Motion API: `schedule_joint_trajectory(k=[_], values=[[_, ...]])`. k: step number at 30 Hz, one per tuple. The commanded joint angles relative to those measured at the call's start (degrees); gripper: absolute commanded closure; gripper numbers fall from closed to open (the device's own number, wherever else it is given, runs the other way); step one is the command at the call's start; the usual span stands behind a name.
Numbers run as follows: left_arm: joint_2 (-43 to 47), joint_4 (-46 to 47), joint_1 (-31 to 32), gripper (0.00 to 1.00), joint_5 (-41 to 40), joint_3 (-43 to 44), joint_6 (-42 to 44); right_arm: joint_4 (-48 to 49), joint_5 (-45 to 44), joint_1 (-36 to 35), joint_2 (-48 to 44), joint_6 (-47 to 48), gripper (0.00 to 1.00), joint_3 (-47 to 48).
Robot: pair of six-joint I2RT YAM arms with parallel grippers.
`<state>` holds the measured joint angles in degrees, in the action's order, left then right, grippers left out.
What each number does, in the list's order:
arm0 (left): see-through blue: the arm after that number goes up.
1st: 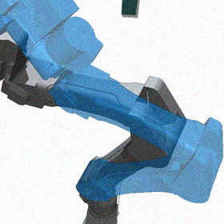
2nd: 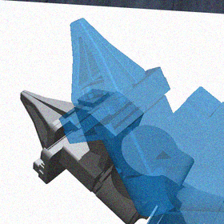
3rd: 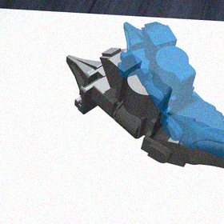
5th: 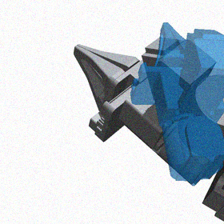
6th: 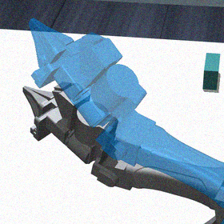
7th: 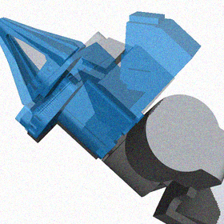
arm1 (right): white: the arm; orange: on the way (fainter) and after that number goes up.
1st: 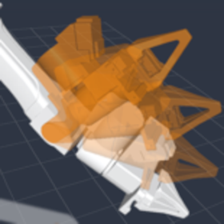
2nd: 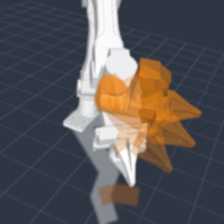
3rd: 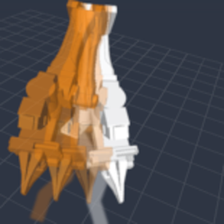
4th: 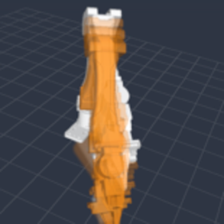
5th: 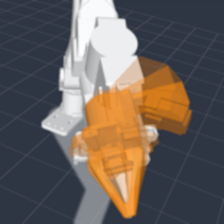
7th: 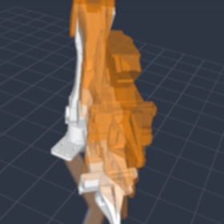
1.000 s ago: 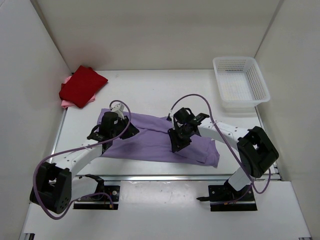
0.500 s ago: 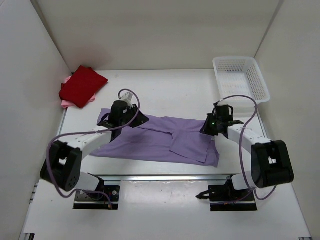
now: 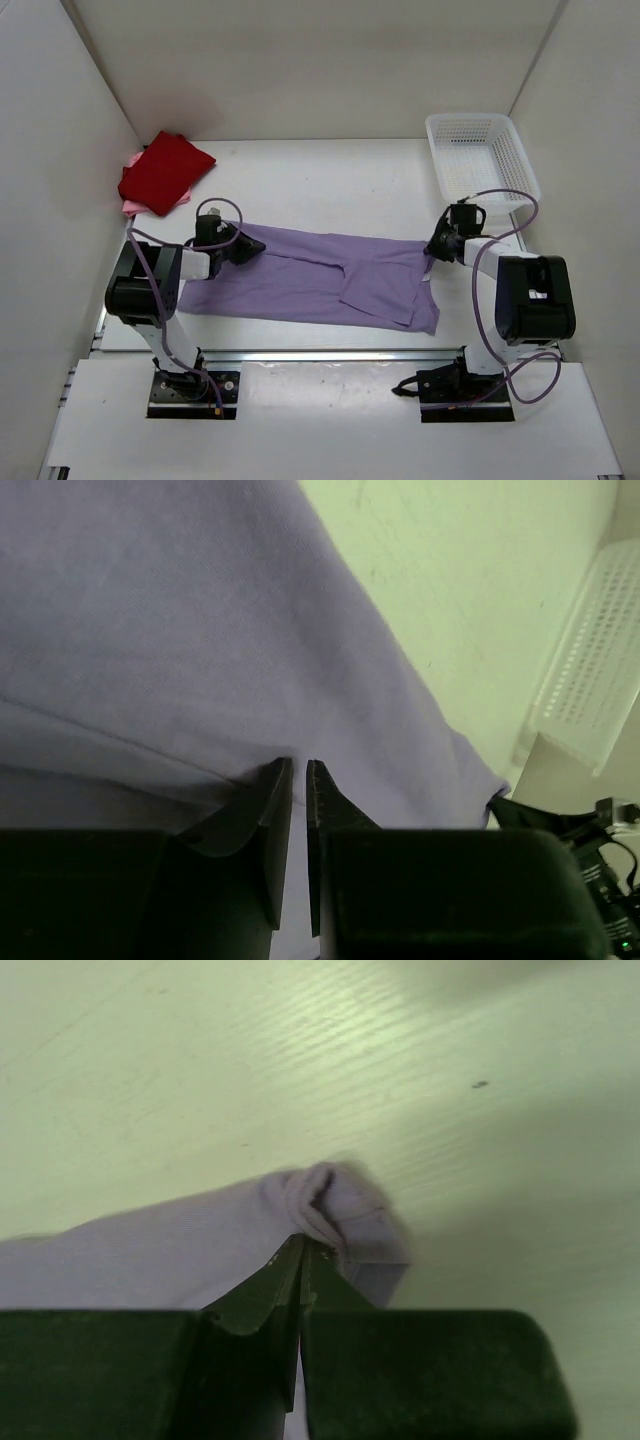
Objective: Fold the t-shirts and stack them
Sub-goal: Fold the other side of the tshirt into a rectangle, then rotate the tshirt 90 degrees
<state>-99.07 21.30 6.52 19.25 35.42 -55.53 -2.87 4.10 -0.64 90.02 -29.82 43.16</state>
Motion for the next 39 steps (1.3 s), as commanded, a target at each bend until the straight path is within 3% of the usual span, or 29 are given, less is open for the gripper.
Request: schedule_joint_trajectory(k=[1, 8, 10, 13, 16, 21, 25, 28, 30, 33, 36, 37, 39], values=[[1.5, 3.8, -1.1, 0.78, 0.6, -1.0, -2.0, 1.9, -2.3, 2.6, -1.1, -0.3, 1.00, -1.4], [2.6, 9.2, -2.9, 0.77, 2.9, -4.7, -8.2, 0.7, -3.7, 1.6, -4.0, -0.3, 1.00, -0.9], [6.6, 7.2, -2.1, 0.78, 1.2, -4.2, -6.9, 0.0, -5.4, -0.8, -6.2, -0.1, 1.00, 0.0], [12.9, 2.5, 0.5, 0.75, -2.9, -0.8, -3.2, -0.6, -5.0, -5.4, -9.9, 1.3, 0.91, 1.5], [18.8, -2.2, 3.2, 0.72, -6.7, 2.9, 2.2, -3.1, -1.2, -9.8, -11.0, 1.3, 0.89, 1.3], [22.7, -9.6, 8.6, 0.72, -6.0, 5.4, 8.2, -0.6, 2.4, -19.6, -12.2, -3.2, 1.00, -6.8], [24.8, -12.5, 11.2, 0.72, -3.8, 3.2, 11.4, 0.9, 4.6, -20.5, -9.6, -5.0, 1.00, -10.5], [27.4, -12.5, 12.2, 0.72, -1.5, 0.0, 11.1, 2.2, 7.9, -18.0, -3.0, -4.3, 1.00, -7.1], [28.8, -14.3, 11.9, 0.72, -1.3, -1.1, 12.2, 2.3, 9.3, -17.2, 2.7, -3.4, 1.00, -1.3], [32.6, -16.3, 10.6, 0.72, -1.2, -2.5, 13.3, -0.5, 11.4, -15.5, 17.2, -0.9, 1.00, 15.4], [34.5, -20.5, 8.9, 0.71, -1.3, -2.3, 15.5, -11.1, 15.0, -15.3, 35.7, 2.0, 1.00, 53.1], [34.9, -21.3, 8.2, 0.71, -1.8, -2.5, 16.1, -16.9, 16.2, -15.9, 43.2, 2.7, 1.00, 60.9], [36.1, -23.5, 7.3, 0.71, -1.7, -2.1, 16.9, -26.8, 16.9, -17.0, 53.4, 5.2, 1.00, 94.4]])
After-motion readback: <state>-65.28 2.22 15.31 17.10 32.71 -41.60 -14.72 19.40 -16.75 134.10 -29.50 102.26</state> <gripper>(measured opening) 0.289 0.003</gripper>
